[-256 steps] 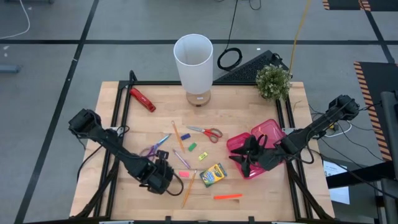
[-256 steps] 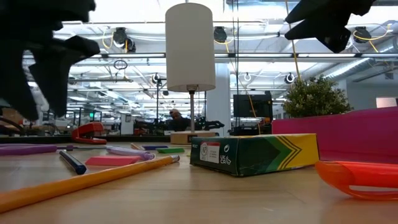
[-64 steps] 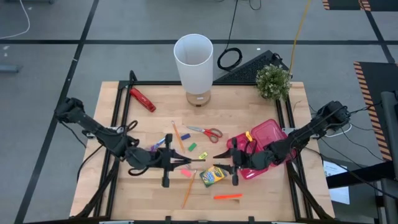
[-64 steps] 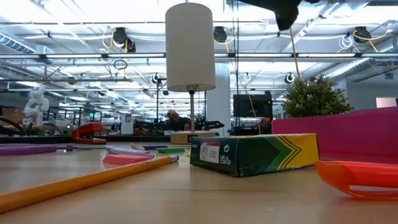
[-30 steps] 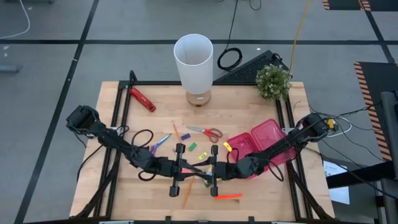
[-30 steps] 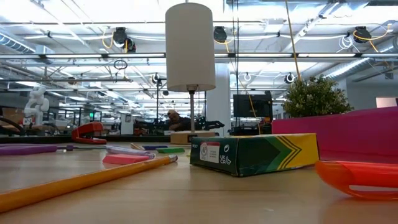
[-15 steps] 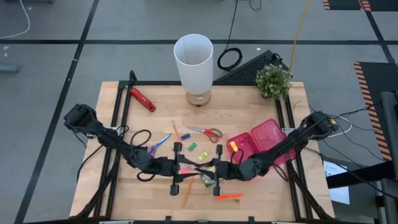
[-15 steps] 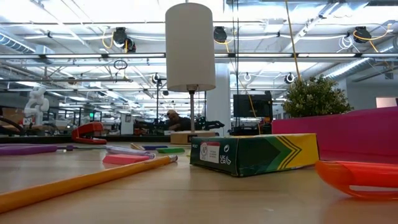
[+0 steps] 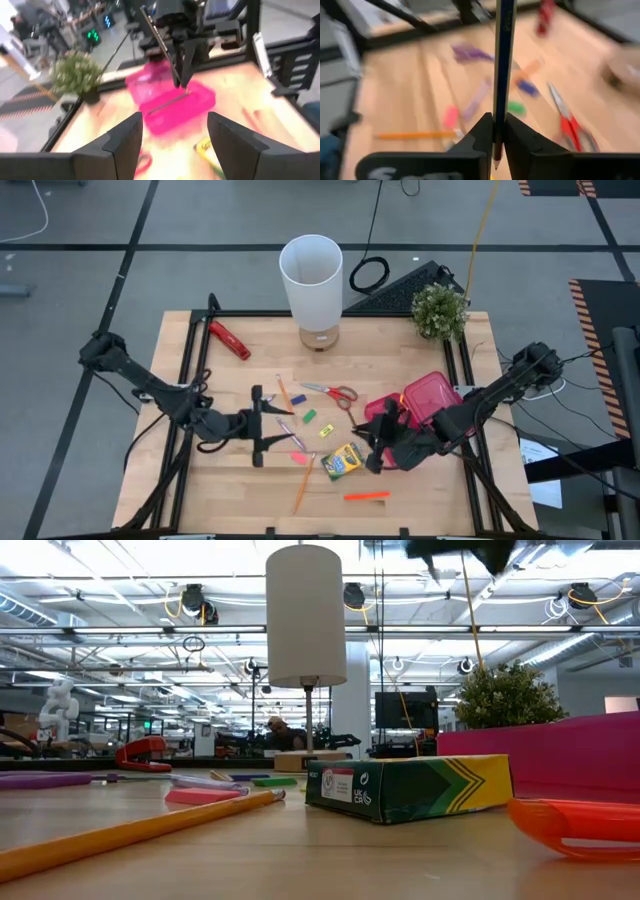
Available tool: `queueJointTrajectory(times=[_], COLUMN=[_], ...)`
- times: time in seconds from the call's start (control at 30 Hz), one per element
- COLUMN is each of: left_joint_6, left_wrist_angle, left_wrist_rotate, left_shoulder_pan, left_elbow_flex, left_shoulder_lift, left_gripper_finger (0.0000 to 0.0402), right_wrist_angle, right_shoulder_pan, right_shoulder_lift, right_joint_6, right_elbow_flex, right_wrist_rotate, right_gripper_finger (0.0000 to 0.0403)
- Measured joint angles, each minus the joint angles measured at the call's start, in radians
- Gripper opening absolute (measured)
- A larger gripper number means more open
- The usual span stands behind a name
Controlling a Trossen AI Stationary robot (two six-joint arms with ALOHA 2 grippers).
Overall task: Pack school essentials
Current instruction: Put the blue pencil into the pink supply box
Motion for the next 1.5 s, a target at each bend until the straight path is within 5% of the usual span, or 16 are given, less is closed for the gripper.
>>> queueJointTrajectory(times=[0.27, 0.5, 0.83, 1.07, 1.5], left_joint_6=[-0.05, -0.068, -0.058, -0.112, -0.137], left_wrist_angle=[-0.092, -0.137, -0.146, -0.144, -0.142], left_wrist_rotate=[-0.014, -0.014, -0.011, 0.03, 0.048], left_shoulder_pan=[0.032, 0.053, 0.047, 0.046, 0.046], left_elbow_flex=[0.0, 0.0, 0.0, 0.0, 0.0], left_shoulder_lift=[0.013, 0.015, 0.015, 0.015, 0.015], left_gripper_finger=[0.0227, 0.0227, 0.0227, 0.0227, 0.0227], right_wrist_angle=[-0.36, -0.281, -0.537, -0.559, -0.557], right_shoulder_pan=[0.0, 0.002, -0.036, -0.032, -0.061], right_shoulder_lift=[-0.006, -0.01, -0.009, -0.009, -0.009], right_joint_6=[0.372, 0.403, 0.693, 0.779, 0.788], right_elbow_flex=[-0.002, -0.097, -0.138, -0.194, -0.262], right_wrist_rotate=[-0.084, -0.174, -0.32, -0.471, -0.572], right_gripper_finger=[0.0025, 0.0027, 0.003, 0.0026, 0.0033])
